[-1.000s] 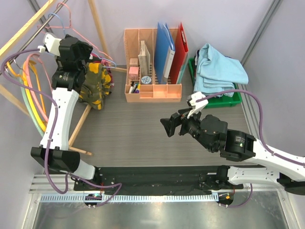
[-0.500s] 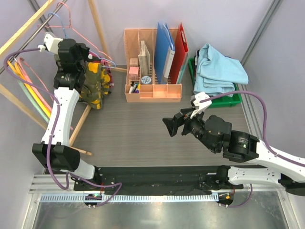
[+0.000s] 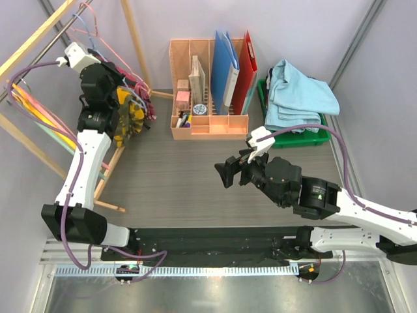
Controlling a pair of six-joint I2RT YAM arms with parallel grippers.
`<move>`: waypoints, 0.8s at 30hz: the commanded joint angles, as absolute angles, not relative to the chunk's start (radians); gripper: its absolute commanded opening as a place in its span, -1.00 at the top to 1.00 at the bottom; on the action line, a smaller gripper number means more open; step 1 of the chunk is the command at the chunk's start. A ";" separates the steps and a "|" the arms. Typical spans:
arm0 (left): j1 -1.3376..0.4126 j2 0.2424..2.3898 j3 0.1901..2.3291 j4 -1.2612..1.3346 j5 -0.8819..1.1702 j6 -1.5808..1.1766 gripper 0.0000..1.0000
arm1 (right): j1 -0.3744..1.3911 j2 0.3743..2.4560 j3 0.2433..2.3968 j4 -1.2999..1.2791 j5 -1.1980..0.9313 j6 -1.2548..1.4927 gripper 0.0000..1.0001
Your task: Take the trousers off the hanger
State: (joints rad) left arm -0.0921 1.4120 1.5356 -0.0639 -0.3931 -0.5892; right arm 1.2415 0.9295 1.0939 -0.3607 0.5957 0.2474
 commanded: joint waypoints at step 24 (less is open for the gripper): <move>-0.209 1.364 1.497 0.300 -0.497 -0.097 0.99 | 1.243 1.060 1.206 -0.337 0.575 0.201 -0.91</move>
State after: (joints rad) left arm -0.2073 1.3773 1.4506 0.4191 -0.5034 0.0216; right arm 1.2415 1.0393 1.1484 -0.3466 0.5739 0.2230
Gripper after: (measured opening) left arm 0.003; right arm 0.950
